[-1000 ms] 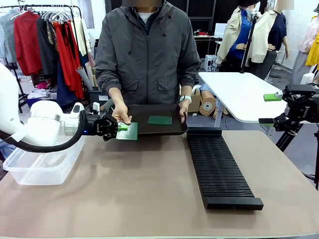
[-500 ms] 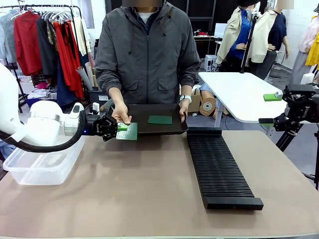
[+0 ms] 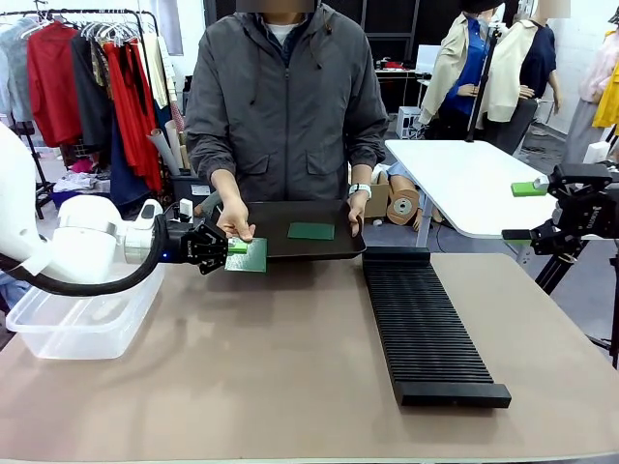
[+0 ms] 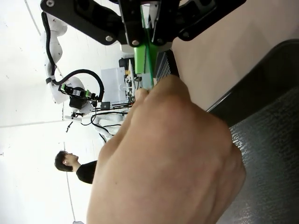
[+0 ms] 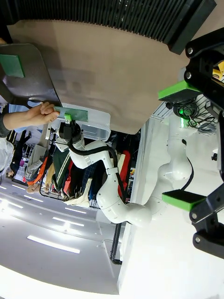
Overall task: Sort PCBs into racks and boxes based on the side picked up.
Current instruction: If the short side of the Blank PCB is picked up, insert it into the PCB Rack ; if the long side is picked up, place it in the Organizing box.
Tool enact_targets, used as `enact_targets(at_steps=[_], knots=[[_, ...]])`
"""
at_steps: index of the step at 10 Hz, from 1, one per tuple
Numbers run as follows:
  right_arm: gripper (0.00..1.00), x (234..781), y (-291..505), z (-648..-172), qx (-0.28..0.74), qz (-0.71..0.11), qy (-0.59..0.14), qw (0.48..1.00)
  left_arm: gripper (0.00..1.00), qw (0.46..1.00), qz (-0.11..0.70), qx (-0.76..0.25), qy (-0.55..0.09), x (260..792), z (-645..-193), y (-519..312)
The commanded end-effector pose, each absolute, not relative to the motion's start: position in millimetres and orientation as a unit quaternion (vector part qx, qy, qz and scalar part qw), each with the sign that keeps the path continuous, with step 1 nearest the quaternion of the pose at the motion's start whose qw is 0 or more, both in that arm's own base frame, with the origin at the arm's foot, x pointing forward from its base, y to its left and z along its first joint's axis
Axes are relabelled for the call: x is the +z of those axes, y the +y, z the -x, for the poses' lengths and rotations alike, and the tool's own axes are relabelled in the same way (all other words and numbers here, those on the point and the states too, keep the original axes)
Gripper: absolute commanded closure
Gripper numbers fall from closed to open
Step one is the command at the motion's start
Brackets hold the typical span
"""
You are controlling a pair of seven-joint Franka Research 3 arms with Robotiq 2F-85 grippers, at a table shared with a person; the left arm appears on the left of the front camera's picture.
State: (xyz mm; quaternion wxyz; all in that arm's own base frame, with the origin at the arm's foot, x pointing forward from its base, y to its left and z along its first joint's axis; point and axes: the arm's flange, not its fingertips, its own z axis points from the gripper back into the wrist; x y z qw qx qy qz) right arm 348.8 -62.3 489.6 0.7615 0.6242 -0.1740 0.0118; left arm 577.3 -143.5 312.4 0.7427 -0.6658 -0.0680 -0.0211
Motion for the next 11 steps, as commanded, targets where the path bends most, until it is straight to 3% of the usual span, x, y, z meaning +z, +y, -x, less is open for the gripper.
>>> enact_targets(at_steps=[1,11], knots=[[0.0,493.2,-61.9,-348.6,0.004,-0.628,-0.171,0.759,1.0,0.742,0.668,-0.017,-0.064,313.5,-575.6,-145.3],[0.0,493.2,-61.9,-348.6,0.004,-0.628,-0.171,0.759,1.0,0.742,0.668,-0.017,-0.064,313.5,-575.6,-145.3]])
